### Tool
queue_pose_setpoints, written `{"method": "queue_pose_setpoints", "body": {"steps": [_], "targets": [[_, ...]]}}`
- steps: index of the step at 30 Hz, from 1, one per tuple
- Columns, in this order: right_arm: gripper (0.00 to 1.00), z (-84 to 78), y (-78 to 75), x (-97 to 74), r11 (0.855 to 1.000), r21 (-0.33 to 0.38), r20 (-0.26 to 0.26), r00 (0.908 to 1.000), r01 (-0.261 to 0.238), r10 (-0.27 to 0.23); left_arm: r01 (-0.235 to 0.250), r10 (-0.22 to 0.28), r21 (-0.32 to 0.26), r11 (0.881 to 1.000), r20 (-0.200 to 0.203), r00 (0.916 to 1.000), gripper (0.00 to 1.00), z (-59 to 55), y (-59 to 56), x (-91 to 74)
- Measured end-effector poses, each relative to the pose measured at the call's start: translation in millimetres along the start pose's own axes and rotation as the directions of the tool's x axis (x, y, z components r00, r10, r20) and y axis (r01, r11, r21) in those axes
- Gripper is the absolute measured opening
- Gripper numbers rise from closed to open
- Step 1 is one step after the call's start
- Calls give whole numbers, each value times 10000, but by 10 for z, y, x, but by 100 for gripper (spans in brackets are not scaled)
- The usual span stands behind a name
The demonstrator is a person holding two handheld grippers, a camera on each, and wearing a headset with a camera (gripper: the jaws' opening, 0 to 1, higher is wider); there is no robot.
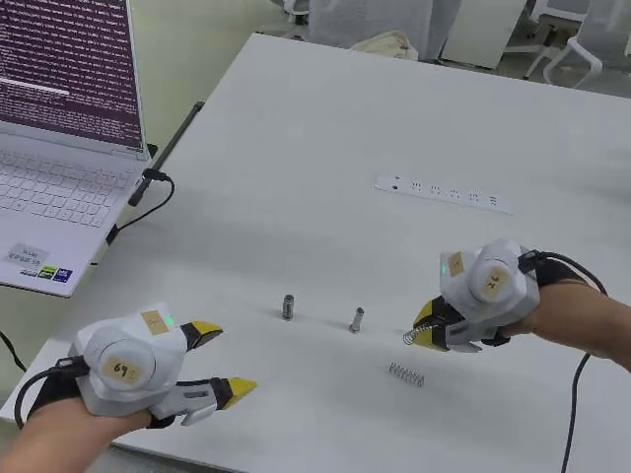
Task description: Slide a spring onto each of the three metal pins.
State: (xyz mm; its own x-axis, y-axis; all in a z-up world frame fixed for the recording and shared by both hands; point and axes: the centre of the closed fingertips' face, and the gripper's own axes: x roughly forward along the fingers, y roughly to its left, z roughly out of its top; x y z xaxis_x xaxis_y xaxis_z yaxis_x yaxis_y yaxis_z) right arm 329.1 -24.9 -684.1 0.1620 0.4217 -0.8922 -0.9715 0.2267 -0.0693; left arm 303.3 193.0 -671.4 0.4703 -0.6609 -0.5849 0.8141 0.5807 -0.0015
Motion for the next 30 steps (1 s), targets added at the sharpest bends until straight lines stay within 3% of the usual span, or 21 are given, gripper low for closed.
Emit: {"method": "queue_pose_setpoints", "body": {"steps": [12,30], "targets": [[8,19,-203,87,9999,124,-80,10000,2,-1,-417,427,-511,9978,195,9989,51,-23,128,-88],[8,180,-364,282,9996,-99,-247,9993,-270,268,-570,580,-768,9954,120,9982,56,-104,184,-131]]}}
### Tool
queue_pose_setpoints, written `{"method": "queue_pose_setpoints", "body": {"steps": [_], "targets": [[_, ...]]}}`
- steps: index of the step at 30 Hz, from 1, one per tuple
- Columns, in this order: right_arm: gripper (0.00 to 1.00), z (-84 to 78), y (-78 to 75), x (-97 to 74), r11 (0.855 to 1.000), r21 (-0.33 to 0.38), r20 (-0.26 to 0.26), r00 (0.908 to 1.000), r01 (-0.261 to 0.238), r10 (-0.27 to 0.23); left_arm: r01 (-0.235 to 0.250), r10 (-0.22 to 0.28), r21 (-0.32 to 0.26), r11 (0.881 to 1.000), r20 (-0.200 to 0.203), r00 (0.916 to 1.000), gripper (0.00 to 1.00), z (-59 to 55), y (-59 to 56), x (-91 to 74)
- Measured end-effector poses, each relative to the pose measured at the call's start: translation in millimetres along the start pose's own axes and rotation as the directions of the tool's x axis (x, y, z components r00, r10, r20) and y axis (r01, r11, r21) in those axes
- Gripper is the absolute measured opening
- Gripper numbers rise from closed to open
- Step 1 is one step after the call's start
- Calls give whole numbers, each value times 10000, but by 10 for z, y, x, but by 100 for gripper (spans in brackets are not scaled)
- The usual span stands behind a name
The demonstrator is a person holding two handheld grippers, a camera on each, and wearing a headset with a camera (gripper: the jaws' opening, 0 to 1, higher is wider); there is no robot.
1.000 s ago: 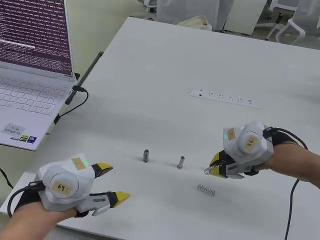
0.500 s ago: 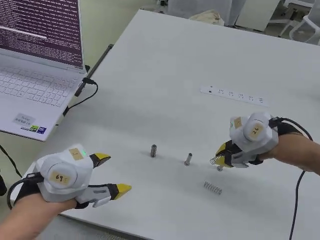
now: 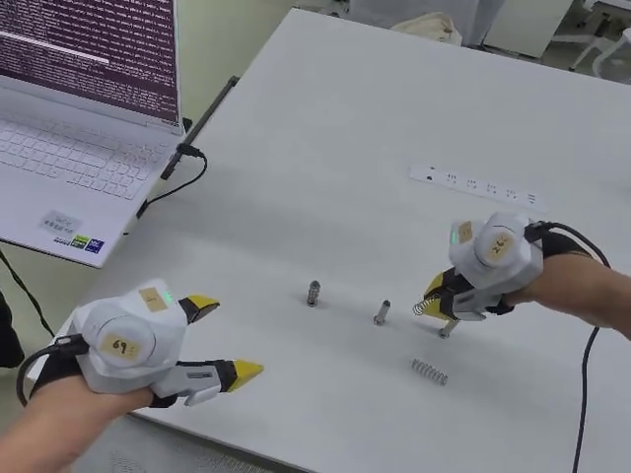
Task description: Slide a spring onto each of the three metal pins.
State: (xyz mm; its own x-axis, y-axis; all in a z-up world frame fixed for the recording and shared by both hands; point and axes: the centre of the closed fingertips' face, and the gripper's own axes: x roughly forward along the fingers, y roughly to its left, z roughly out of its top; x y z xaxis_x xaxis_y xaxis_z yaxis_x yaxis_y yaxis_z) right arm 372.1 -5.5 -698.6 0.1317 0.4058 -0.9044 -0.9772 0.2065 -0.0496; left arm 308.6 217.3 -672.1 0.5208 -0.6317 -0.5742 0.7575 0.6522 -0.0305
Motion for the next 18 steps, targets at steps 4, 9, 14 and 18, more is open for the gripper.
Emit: {"method": "queue_pose_setpoints", "body": {"steps": [4,9,14,18], "targets": [[8,50,-33,44,9999,-108,-20,10000,-64,64,-4,4,-70,10000,23,10000,57,2,5,0],[8,84,-68,91,9996,-241,-88,9998,-152,150,58,-58,-111,9999,-4,10000,58,-13,-3,-2],[8,120,-88,126,9991,-356,-143,9997,-226,221,85,-86,-133,9999,-52,9999,60,-36,-4,-4],[8,148,-101,159,9985,-457,-195,9994,-308,300,81,-81,-171,9998,-36,10000,61,-29,0,-4]]}}
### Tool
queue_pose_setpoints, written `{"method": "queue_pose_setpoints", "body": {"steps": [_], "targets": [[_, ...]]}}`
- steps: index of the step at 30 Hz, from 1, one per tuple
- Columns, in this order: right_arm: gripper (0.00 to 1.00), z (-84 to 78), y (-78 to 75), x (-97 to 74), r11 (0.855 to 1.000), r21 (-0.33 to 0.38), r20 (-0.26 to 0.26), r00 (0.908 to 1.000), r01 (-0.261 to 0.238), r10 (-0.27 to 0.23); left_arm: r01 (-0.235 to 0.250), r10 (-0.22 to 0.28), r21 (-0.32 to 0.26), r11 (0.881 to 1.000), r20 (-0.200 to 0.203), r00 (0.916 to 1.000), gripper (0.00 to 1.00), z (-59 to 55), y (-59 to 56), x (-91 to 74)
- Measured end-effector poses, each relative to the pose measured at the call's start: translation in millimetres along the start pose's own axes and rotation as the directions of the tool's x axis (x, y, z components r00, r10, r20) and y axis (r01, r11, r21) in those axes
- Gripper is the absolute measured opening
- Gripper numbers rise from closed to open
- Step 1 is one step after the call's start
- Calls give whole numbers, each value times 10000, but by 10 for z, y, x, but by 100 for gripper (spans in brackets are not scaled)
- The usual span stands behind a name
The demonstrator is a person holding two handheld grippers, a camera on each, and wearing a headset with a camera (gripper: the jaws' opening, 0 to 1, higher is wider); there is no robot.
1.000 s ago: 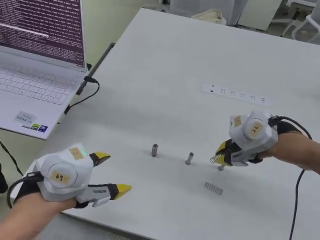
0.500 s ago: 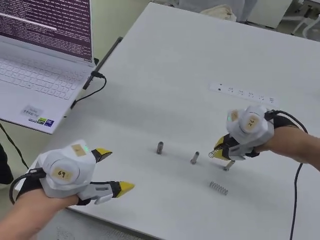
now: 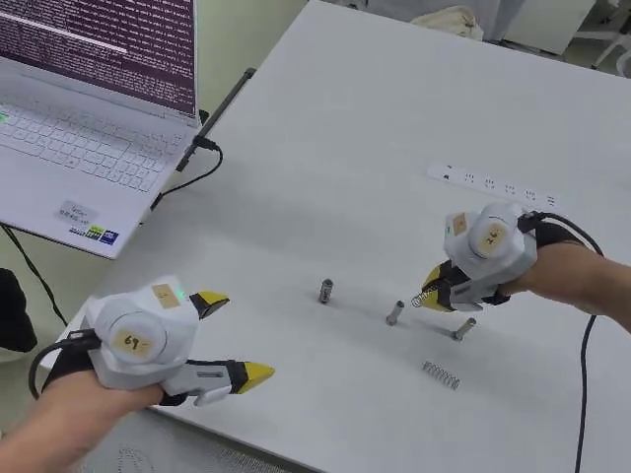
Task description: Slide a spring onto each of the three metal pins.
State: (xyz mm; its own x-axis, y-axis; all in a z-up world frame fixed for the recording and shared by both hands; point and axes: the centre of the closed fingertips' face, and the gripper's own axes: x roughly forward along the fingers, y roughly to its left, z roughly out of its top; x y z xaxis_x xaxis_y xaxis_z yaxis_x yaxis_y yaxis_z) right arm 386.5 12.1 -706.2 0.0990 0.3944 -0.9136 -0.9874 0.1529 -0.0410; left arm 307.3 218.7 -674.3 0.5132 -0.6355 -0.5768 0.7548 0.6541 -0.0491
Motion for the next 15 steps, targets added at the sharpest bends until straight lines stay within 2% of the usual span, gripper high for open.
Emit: {"method": "queue_pose_setpoints", "body": {"steps": [15], "targets": [[8,98,4,101,9985,-451,-160,9994,-302,295,-44,44,-75,10000,-19,10000,60,10,30,-4]]}}
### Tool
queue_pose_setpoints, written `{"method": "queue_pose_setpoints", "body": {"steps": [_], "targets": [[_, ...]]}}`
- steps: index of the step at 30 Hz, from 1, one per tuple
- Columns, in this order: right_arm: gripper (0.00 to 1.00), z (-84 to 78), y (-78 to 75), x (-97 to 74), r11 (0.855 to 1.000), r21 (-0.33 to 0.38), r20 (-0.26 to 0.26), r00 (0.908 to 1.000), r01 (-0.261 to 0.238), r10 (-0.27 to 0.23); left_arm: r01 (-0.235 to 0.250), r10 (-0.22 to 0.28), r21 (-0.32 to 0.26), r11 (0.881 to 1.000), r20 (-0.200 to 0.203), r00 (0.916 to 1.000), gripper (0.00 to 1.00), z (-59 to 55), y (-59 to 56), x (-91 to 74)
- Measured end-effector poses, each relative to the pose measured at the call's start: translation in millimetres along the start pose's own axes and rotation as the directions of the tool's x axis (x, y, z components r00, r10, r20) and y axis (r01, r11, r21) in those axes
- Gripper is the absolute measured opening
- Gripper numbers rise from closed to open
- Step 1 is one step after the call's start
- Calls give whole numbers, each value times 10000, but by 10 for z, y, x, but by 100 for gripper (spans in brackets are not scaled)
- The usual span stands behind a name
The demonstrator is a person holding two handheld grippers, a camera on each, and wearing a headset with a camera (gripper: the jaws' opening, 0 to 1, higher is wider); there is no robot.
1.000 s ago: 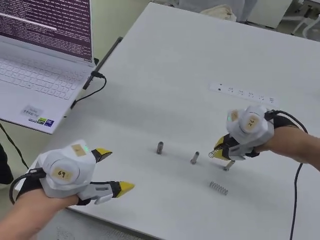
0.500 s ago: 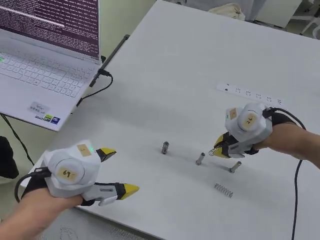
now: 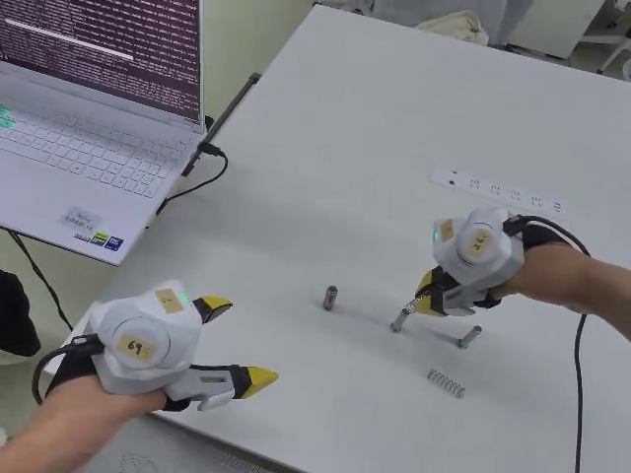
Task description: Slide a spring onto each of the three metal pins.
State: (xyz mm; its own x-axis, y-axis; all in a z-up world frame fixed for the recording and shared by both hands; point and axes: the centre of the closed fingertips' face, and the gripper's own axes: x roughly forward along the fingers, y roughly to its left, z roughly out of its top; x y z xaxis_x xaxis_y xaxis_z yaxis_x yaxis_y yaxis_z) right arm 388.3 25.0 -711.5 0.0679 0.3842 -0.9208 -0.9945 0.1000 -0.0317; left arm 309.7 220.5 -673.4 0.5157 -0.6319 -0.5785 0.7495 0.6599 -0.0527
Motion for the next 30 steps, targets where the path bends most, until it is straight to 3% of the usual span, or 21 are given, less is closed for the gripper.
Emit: {"method": "queue_pose_setpoints", "body": {"steps": [30], "targets": [[9,-7,26,143,9980,-512,-578,9978,-361,331,-124,123,-176,9998,-81,9999,59,-73,51,-48]]}}
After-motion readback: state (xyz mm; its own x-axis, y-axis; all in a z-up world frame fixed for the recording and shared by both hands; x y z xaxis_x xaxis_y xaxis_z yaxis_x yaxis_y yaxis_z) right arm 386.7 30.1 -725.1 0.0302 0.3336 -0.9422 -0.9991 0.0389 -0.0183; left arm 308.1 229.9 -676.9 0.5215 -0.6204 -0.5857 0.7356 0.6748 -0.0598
